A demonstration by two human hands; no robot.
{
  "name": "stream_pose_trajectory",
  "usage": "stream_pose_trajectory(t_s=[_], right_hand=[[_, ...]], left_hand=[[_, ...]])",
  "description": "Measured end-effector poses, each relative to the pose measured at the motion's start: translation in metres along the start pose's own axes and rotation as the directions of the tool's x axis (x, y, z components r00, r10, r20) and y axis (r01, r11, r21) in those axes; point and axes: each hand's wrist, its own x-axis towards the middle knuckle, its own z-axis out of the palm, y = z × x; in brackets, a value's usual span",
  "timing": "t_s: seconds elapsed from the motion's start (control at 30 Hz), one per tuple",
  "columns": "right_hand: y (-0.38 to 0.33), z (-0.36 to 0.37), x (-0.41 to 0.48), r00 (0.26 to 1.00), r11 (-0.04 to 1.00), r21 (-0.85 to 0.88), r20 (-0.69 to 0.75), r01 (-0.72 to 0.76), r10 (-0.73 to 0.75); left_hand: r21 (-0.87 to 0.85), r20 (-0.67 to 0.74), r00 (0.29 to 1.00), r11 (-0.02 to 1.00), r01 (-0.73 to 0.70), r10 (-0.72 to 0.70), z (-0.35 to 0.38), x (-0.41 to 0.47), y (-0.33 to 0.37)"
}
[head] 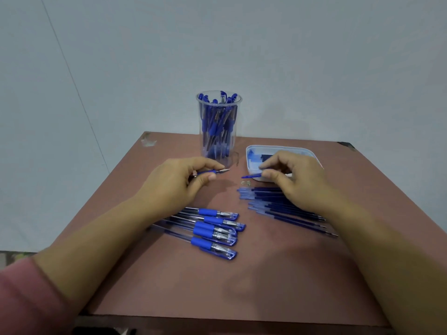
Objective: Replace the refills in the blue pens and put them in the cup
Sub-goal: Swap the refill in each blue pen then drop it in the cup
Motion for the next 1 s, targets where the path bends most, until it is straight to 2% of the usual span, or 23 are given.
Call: stream_pose_trajectory(t_s=[0.1, 0.23, 0.47, 0.57, 0.67, 1.0], right_hand=[[-0.009, 0.006, -0.001, 0.994, 1.000, 0.009, 0.108, 0.020, -0.021], [-0.014, 0.007, -0.006, 0.968, 0.989, -0.109, 0.241, 0.103, -0.074], [-0.011, 0.016, -0.010, 0.925, 0.957, -0.227, 0.370, 0.180, -0.086], [-0.013, 0.014, -0.009, 0.961, 0.966, -0.205, 0.258, 0.157, -0.102], [-0.016, 0.016, -0.008, 0.990, 0.996, -0.050, 0.128, 0.072, -0.065], [-0.016, 0.031, -0.002, 0.992, 0.992, 0.112, 0.105, 0.053, -0.065]], left_hand=[[0.050, -0.008, 1.000, 0.999, -0.016, 0.017, 0.004, 0.004, 0.003], [0.096, 0.019, 0.998, 0.994, -0.060, 0.059, 0.003, 0.000, 0.006], [0.041, 0.044, 0.986, 0.986, -0.162, 0.160, -0.001, -0.002, -0.003], [0.014, 0.034, 0.983, 0.983, -0.182, 0.182, 0.001, -0.001, -0.005], [0.037, 0.035, 0.982, 0.981, -0.188, 0.187, 0.002, 0.000, -0.005], [0.032, 0.045, 0.984, 0.985, -0.171, 0.170, 0.003, 0.000, -0.002]])
